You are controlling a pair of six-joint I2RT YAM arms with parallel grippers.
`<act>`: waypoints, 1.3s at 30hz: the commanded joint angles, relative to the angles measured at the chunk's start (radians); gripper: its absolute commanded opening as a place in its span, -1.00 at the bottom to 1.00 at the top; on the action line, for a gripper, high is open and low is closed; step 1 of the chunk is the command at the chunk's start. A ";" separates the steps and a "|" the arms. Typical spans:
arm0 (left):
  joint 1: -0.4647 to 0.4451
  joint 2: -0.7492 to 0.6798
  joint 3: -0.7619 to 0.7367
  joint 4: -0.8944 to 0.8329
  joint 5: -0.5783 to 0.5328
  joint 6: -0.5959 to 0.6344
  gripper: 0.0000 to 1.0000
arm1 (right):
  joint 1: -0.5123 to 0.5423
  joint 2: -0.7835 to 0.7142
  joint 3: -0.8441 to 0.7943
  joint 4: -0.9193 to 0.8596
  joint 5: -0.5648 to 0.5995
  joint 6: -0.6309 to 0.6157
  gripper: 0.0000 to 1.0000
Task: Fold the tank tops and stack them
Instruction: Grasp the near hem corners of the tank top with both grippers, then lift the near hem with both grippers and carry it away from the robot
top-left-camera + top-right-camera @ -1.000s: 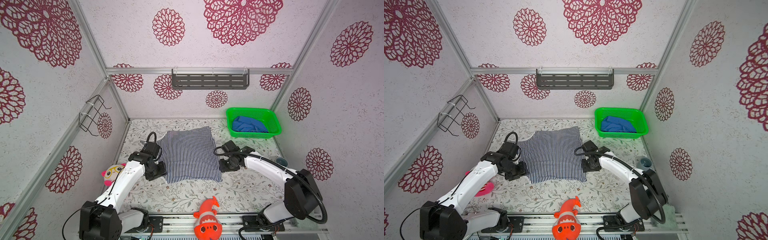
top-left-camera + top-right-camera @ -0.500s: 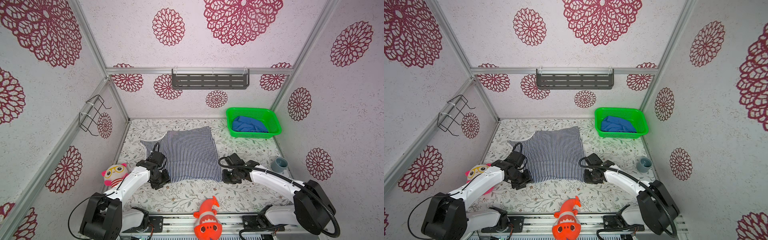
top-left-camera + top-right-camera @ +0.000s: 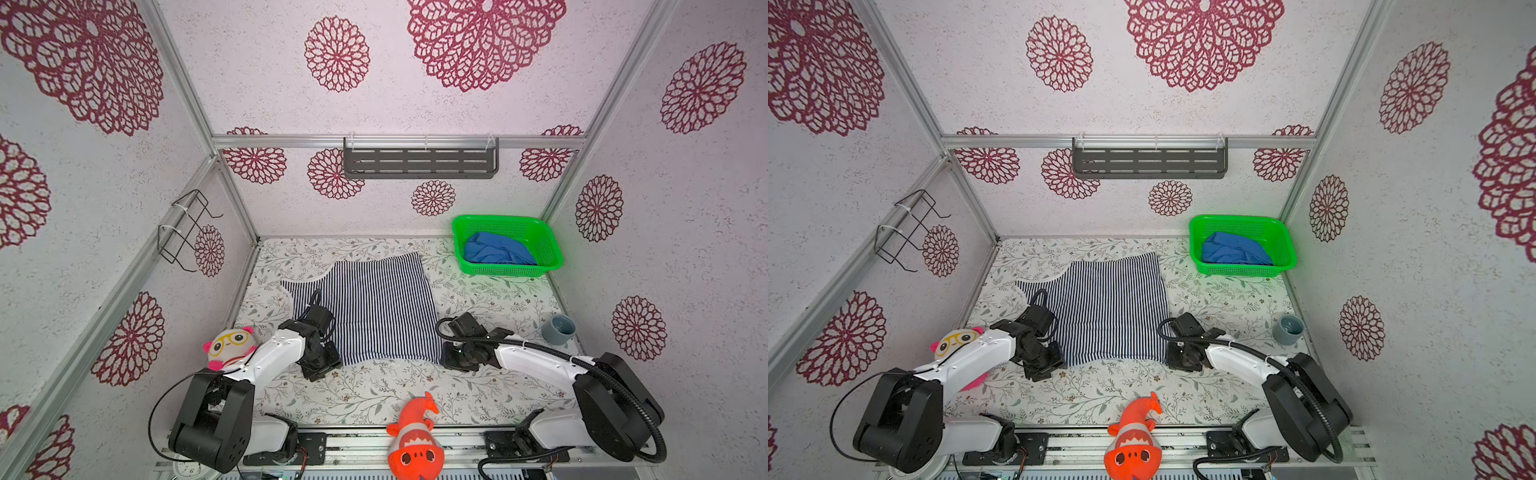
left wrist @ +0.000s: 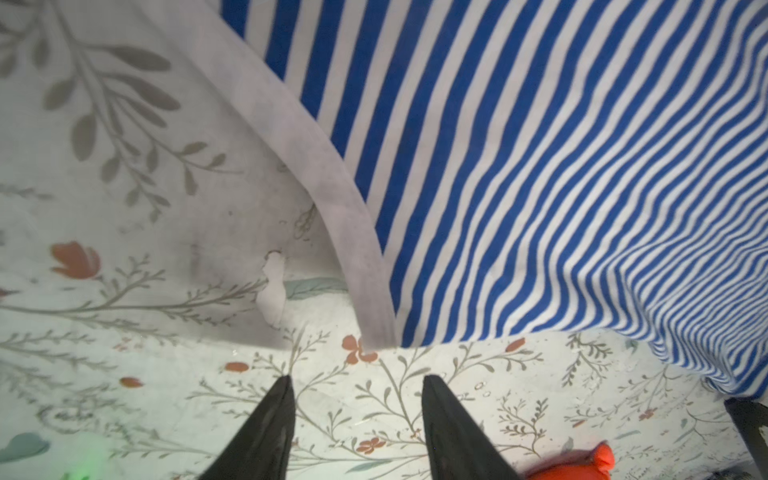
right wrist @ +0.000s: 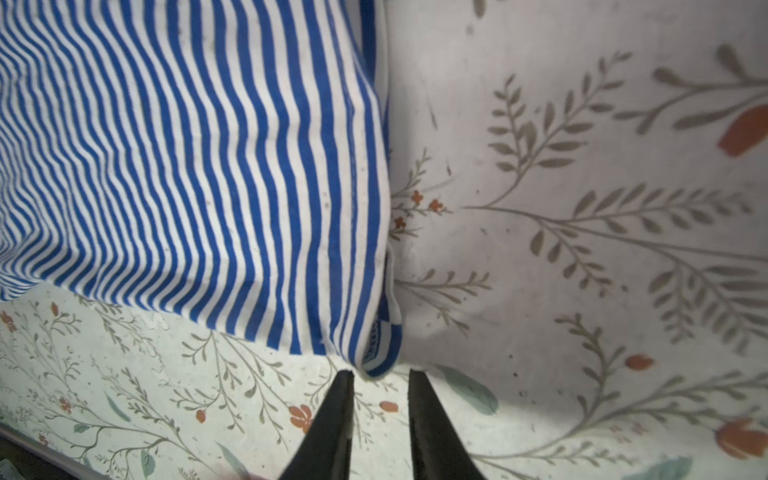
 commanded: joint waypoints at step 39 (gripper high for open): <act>0.035 0.117 0.408 -0.243 -0.135 0.247 -0.98 | -0.058 0.029 0.290 -0.186 0.120 -0.115 -1.00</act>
